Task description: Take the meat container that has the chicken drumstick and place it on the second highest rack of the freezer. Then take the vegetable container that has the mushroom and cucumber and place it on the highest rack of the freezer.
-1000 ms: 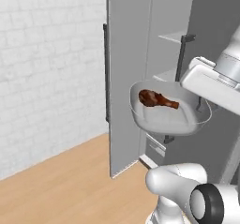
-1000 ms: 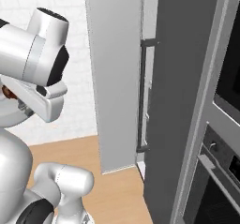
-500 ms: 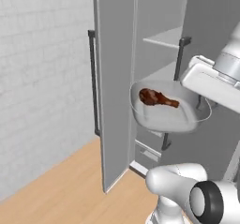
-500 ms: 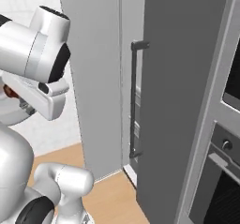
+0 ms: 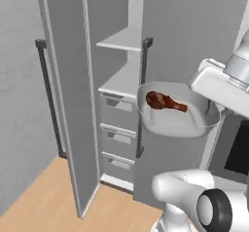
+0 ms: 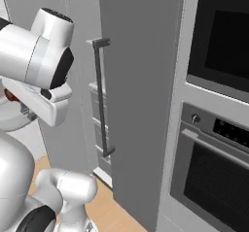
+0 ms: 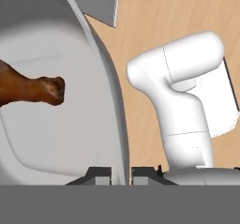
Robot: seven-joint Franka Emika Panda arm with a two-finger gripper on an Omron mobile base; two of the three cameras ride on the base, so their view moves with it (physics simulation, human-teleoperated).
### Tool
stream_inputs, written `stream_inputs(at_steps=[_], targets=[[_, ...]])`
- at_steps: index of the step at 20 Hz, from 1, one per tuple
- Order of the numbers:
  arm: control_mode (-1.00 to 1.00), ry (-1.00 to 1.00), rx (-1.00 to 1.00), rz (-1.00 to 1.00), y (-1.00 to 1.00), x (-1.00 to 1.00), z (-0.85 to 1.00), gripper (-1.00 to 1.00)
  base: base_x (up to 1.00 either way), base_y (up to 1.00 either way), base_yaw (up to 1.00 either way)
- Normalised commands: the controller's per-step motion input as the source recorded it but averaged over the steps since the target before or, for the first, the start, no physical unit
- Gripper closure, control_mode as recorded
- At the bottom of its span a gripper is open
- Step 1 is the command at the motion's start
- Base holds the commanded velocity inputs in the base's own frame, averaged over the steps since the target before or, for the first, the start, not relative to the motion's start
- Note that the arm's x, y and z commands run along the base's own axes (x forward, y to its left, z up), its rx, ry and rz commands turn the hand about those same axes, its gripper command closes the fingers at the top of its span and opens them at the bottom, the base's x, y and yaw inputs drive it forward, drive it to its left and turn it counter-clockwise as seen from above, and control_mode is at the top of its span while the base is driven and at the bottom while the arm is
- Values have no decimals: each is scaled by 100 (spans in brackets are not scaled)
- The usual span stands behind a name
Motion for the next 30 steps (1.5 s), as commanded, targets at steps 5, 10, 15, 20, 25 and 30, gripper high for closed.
stream_inputs(at_steps=[5, 10, 15, 20, 25, 30], targets=[[100, 0, 0, 0, 0, 0, 0, 100, 20, 51, -35], [100, 0, 0, 0, 0, 0, 0, 100, 33, 75, -30], [100, 0, 0, 0, 0, 0, 0, 100, 43, 46, -37], [100, 0, 0, 0, 0, 0, 0, 100, 19, 11, -41], [100, 0, 0, 0, 0, 0, 0, 100, 27, 50, -27], [100, 0, 0, 0, 0, 0, 0, 100, 63, 31, -22]])
